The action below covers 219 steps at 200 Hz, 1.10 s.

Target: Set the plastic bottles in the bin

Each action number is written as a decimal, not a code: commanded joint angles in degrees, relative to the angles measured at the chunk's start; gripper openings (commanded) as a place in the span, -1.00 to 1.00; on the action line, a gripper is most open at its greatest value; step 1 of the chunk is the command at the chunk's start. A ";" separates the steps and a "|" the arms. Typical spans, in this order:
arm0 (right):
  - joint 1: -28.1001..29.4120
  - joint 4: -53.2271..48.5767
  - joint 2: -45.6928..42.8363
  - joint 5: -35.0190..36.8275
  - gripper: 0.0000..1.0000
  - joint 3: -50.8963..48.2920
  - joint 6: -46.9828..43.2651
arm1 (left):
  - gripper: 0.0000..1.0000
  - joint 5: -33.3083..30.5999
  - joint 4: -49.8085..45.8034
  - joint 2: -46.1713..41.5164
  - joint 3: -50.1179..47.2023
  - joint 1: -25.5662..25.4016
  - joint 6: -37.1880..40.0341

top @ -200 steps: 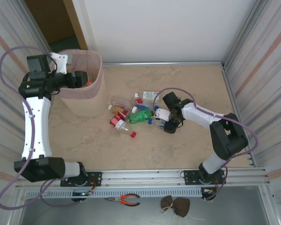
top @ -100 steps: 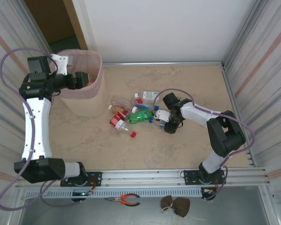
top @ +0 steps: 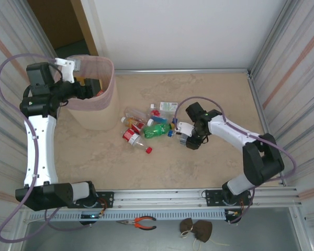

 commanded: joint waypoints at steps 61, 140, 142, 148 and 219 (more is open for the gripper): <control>2.25 13.74 -16.45 -21.78 -0.08 -2.42 18.19 | 0.64 17.04 24.44 -5.28 -7.58 -0.86 -11.83; 12.61 33.79 -21.67 -26.97 -0.02 0.63 31.57 | 0.65 20.75 39.79 -6.29 -8.15 -13.71 -17.20; 12.89 33.84 -21.74 -26.91 -0.02 0.91 31.57 | 0.65 20.82 40.17 -6.35 -8.07 -14.27 -17.23; 13.59 33.92 -21.86 -26.72 -0.02 1.74 31.52 | 0.64 21.03 41.10 -6.42 -7.99 -15.64 -17.14; 18.54 42.38 -26.82 -26.35 -0.02 5.61 33.37 | 0.60 19.15 44.77 -7.00 -5.65 -29.67 -11.76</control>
